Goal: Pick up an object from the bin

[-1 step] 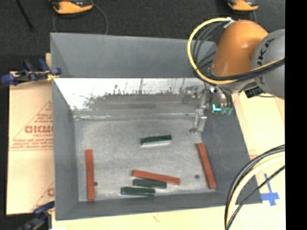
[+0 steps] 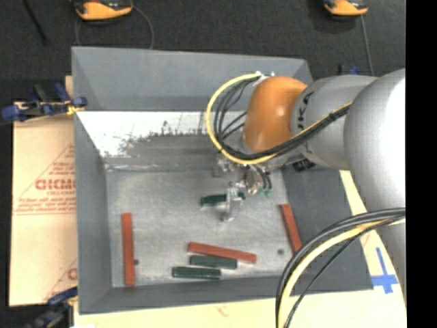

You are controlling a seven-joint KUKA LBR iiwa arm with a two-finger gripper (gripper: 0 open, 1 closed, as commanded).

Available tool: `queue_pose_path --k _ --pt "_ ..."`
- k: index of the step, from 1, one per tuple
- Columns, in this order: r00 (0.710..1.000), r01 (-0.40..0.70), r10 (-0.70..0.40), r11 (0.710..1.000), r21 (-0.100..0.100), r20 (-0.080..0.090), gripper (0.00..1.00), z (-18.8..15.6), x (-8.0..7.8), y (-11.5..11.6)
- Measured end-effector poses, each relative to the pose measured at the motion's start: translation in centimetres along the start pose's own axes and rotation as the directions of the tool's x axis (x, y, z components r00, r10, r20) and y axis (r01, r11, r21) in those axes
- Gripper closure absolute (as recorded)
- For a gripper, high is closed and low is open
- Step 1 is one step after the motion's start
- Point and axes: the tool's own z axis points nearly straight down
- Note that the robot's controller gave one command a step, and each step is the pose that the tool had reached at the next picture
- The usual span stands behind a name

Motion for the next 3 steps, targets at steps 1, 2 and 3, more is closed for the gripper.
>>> queue_pose_path --k 1,2,3 --pt "0.996 -0.089 0.089 0.996 0.002 0.008 0.0 -3.6 0.9 0.7" --pt "0.984 -0.177 0.177 0.984 0.002 0.004 0.0 -3.9 1.6 0.8" --pt "0.981 -0.194 0.194 0.981 0.002 0.003 0.0 -0.2 2.1 1.6"
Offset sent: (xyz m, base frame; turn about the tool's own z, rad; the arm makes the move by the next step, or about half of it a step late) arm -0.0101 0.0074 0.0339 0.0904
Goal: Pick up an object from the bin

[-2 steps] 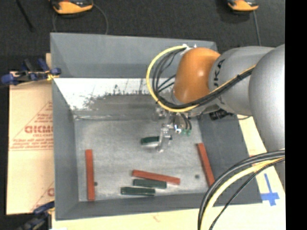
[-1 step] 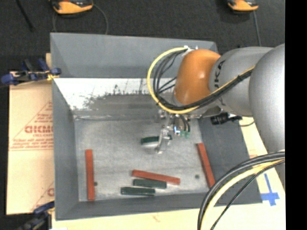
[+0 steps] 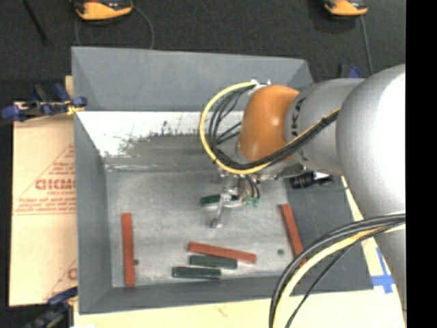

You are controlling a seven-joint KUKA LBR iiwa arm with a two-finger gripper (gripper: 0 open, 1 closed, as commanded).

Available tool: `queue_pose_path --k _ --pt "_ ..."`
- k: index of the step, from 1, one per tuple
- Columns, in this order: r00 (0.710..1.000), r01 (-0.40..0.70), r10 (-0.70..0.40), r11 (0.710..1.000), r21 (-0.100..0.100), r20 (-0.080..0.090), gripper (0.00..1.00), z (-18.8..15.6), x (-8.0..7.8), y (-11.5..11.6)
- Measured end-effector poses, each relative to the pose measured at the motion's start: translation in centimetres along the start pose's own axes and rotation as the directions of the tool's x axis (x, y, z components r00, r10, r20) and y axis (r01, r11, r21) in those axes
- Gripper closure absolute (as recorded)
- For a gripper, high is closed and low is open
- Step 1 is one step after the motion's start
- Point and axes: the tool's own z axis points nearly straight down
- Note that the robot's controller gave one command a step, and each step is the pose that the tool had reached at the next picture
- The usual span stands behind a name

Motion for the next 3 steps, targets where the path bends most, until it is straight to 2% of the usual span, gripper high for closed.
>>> queue_pose_path --k 1,2,3 --pt "1.0 0.002 -0.002 1.0 0.001 0.003 0.0 -0.1 -0.1 -0.1" --pt "1.0 0.004 -0.004 1.0 0.001 0.005 1.0 -0.2 -0.2 -0.1" --pt "1.0 0.006 -0.006 1.0 -0.001 0.012 1.0 -7.3 -0.5 -0.1"
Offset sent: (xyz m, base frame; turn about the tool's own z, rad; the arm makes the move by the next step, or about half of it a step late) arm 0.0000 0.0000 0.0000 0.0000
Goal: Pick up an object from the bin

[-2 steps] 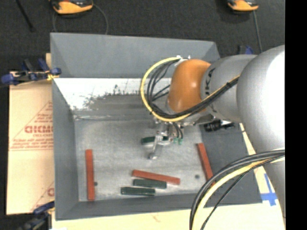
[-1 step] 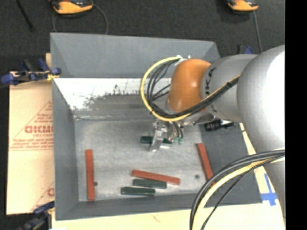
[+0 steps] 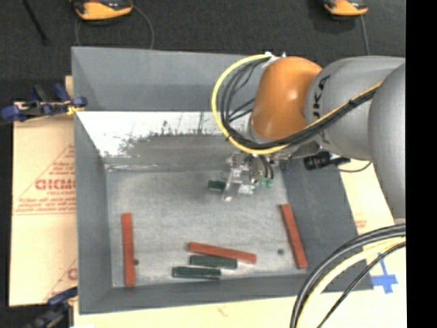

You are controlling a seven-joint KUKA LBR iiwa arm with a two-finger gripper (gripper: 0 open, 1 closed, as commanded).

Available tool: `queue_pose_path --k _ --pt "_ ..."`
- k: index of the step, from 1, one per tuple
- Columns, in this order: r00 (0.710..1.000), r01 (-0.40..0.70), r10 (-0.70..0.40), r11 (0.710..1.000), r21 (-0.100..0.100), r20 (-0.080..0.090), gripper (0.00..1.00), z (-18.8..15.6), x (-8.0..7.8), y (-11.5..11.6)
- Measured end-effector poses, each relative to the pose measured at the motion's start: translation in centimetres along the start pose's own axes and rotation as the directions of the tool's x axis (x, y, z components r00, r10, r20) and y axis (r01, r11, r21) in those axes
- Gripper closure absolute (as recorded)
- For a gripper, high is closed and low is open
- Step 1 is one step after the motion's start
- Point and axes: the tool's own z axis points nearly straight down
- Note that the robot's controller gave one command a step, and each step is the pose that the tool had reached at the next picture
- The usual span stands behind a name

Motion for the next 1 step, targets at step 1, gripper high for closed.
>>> queue_pose_path --k 1 --pt "1.0 0.001 -0.001 1.0 0.002 -0.005 1.0 -0.18 -0.13 -0.04"
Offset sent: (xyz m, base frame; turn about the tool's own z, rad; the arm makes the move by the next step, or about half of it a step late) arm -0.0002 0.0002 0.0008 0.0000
